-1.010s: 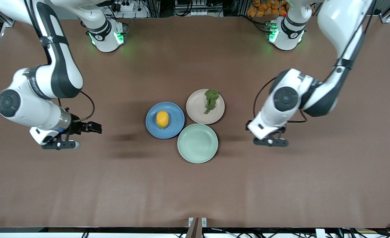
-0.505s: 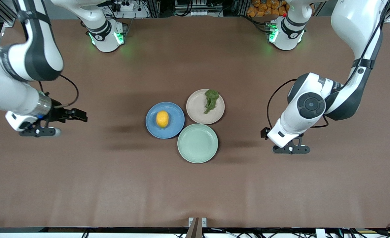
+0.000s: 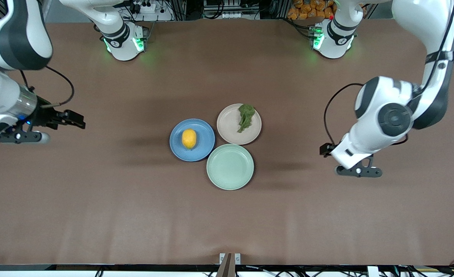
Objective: Place lemon and lettuce in plates
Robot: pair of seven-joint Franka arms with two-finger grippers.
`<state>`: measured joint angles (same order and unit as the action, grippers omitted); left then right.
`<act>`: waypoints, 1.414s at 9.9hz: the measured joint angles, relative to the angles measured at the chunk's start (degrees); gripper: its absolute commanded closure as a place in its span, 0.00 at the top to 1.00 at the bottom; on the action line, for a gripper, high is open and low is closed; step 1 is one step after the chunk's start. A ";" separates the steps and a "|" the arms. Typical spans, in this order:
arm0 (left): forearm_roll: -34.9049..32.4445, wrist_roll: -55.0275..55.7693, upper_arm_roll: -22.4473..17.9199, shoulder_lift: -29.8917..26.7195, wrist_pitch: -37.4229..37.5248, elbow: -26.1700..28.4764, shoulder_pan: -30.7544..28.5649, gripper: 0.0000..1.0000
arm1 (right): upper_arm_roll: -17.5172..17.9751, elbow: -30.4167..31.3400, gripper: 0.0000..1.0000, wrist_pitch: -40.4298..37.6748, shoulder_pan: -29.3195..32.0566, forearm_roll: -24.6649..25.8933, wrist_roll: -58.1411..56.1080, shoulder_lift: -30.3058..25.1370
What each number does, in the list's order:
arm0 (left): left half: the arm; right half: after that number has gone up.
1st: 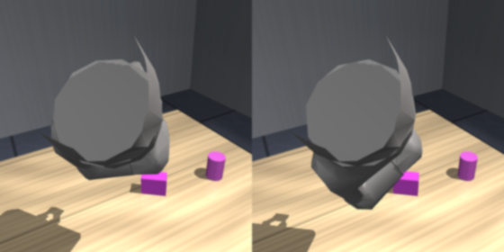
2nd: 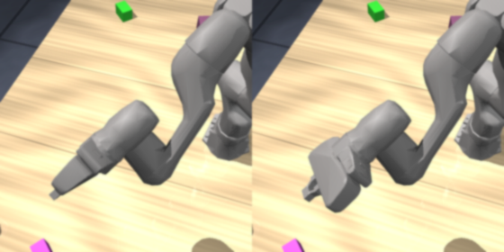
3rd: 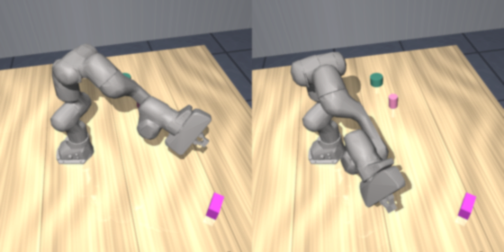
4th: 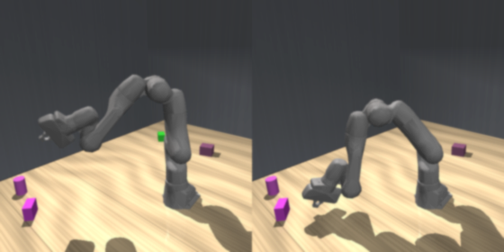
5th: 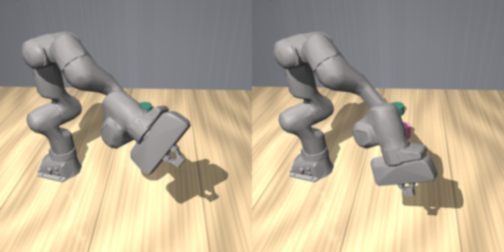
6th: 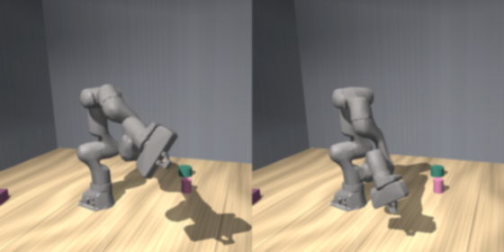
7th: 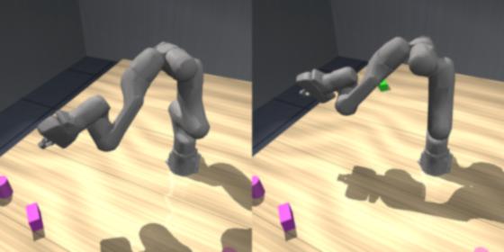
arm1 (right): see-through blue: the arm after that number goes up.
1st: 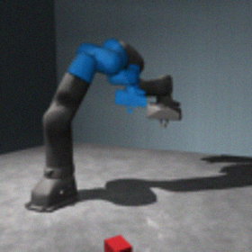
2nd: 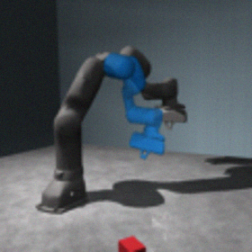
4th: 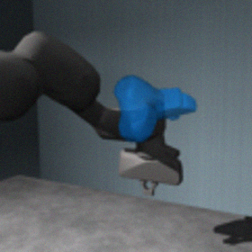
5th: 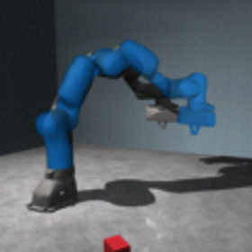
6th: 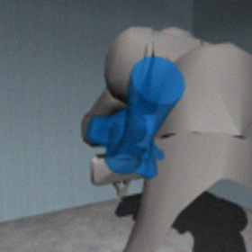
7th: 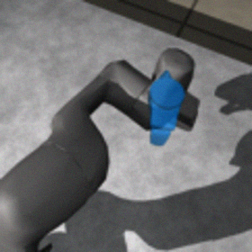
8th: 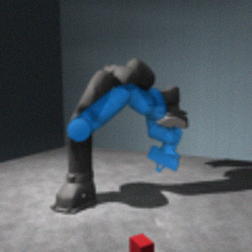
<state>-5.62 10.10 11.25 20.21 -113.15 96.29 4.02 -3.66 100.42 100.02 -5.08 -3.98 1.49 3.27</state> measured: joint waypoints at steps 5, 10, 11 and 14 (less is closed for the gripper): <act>4.67 -1.92 -4.09 -9.77 1.46 4.37 -0.34 1.00 | 0.00 -4.66 1.00 -2.76 1.34 0.41 -0.02 -3.44; 5.33 -3.10 -5.95 -17.38 4.36 4.51 -0.29 1.00 | -1.86 -8.80 1.00 -4.43 1.35 0.57 -2.23 -3.47; 5.33 -3.12 -5.96 -18.38 5.04 4.52 -0.29 1.00 | -2.71 -8.97 1.00 -4.43 1.35 0.59 -2.95 -3.45; 5.33 -3.36 -5.97 -20.53 12.35 3.20 -0.29 1.00 | -3.28 -9.83 1.00 -4.37 0.98 2.71 -4.23 -3.29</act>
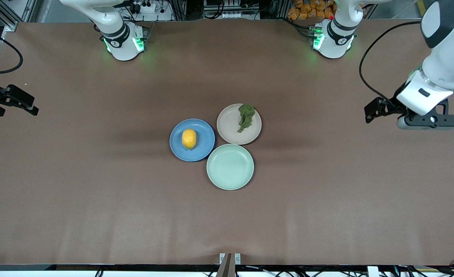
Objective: Place lemon and lettuce in plates
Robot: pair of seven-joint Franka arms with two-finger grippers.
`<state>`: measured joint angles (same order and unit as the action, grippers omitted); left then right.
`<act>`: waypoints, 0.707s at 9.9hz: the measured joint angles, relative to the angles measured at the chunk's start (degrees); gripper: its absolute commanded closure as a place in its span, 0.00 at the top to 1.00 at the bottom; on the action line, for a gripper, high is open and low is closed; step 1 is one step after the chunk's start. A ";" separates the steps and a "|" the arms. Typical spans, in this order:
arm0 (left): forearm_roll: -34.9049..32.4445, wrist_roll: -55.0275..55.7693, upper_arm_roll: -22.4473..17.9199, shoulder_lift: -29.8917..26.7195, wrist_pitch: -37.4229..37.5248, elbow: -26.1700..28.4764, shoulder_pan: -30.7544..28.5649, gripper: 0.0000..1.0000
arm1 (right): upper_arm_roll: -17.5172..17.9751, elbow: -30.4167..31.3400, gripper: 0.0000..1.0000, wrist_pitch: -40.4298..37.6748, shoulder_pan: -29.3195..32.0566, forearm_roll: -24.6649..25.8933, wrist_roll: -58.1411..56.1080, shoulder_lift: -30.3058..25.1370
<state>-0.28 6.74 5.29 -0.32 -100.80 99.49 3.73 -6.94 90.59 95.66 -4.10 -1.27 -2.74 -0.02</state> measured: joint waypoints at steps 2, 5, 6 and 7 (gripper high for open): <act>0.00 -0.92 -0.01 -0.45 4.82 -2.04 0.00 1.00 | -0.15 -1.37 1.00 -1.98 -0.55 1.39 0.00 0.10; -0.01 -1.16 -0.10 -0.44 5.48 -3.39 -0.07 1.00 | -0.54 -2.64 1.00 -6.76 -0.61 1.52 -0.01 0.29; -0.01 -1.20 -0.15 -0.41 5.45 -4.00 -0.10 1.00 | -0.54 -3.02 1.00 -7.39 -0.65 1.53 -0.01 0.42; -0.01 -1.21 -0.15 -0.37 5.45 -4.78 -0.11 1.00 | -0.54 -3.09 1.00 -7.49 -0.65 1.53 -0.01 0.52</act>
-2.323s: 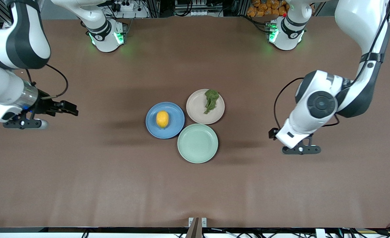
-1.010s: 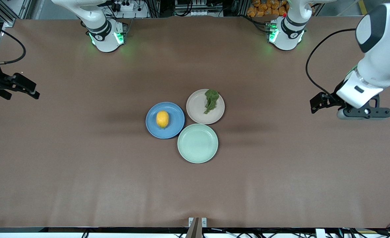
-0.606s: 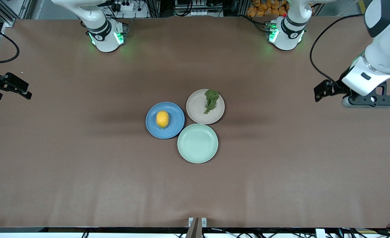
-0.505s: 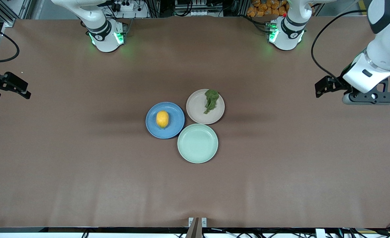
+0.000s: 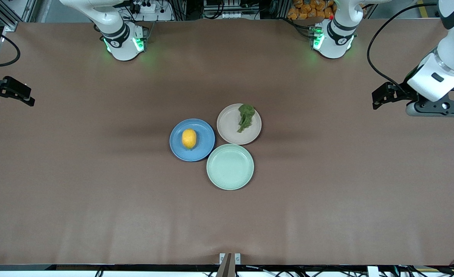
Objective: Place lemon and lettuce in plates
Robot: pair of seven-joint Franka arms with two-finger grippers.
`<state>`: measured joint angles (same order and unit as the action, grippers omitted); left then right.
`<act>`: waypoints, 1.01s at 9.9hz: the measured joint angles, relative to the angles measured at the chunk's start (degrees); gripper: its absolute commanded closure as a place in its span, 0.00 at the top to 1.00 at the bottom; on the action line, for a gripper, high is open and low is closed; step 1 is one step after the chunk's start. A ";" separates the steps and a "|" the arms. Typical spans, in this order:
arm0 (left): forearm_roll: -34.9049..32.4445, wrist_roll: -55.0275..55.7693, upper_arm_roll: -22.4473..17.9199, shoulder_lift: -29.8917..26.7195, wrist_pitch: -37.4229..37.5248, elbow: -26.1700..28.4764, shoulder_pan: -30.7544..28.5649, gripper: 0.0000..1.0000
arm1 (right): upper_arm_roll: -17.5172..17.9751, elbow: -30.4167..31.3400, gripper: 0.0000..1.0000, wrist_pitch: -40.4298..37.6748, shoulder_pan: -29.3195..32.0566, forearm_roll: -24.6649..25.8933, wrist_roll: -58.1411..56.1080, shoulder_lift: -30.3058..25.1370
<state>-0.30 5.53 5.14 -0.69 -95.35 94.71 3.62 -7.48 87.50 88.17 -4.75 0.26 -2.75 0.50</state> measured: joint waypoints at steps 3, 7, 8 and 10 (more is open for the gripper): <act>0.00 -0.02 0.01 0.00 0.00 -0.83 -0.07 1.00 | -0.21 -0.29 1.00 0.00 0.01 0.00 0.00 0.69; 0.00 -0.06 0.14 0.00 0.00 -1.52 -0.07 1.00 | -0.78 -1.03 1.00 0.99 0.25 0.00 0.00 1.72; 0.00 -0.06 0.18 0.00 0.00 -1.56 -0.07 1.00 | -1.03 -1.04 1.00 2.00 0.29 0.00 0.00 1.78; 0.00 -0.06 0.32 0.01 0.08 -1.57 -0.03 1.00 | -1.12 -1.04 1.00 4.59 0.28 0.00 0.00 2.13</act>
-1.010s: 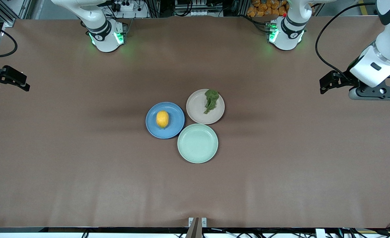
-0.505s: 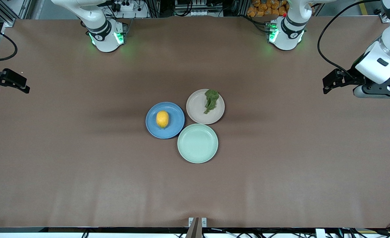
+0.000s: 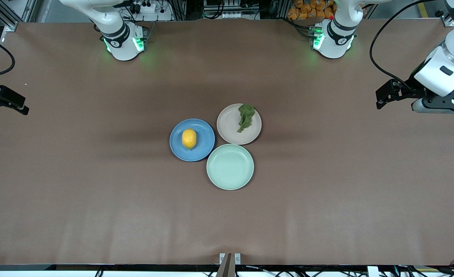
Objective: Place lemon and lettuce in plates
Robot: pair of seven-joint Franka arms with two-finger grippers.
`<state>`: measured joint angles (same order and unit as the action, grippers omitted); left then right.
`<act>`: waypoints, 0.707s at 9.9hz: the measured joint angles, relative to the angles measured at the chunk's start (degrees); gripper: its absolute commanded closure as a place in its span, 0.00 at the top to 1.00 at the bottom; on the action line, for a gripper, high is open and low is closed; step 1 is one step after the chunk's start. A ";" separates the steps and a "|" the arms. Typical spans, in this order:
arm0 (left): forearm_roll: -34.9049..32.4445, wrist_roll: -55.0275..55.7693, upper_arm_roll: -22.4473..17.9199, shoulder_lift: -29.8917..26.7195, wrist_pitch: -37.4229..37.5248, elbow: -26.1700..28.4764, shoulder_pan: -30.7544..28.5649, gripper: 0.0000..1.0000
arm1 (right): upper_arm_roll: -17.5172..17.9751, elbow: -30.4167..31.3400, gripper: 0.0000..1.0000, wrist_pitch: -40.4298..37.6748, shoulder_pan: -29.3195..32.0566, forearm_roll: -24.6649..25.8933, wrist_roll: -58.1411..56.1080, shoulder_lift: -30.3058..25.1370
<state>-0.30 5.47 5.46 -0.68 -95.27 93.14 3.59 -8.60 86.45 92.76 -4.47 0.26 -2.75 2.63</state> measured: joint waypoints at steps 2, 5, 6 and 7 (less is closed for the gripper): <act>0.00 0.00 0.23 0.02 0.07 0.00 0.13 1.00 | 0.00 -0.03 1.00 0.27 -0.01 0.00 0.00 0.22; 0.00 0.00 0.29 0.05 0.15 0.00 0.17 1.00 | 0.00 -0.10 1.00 0.36 -0.01 0.00 0.00 0.35; 0.00 0.00 0.30 0.10 0.20 0.00 0.17 1.00 | 0.00 -0.13 1.00 0.37 -0.02 0.00 0.00 0.38; 0.00 0.00 0.30 0.13 0.22 0.00 0.17 1.00 | 0.00 -0.18 1.00 0.38 -0.04 0.00 0.00 0.44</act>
<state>-0.30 5.47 5.76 -0.55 -95.04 93.14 3.76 -8.60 86.27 93.14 -4.51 0.25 -2.75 3.07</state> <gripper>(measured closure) 0.000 0.000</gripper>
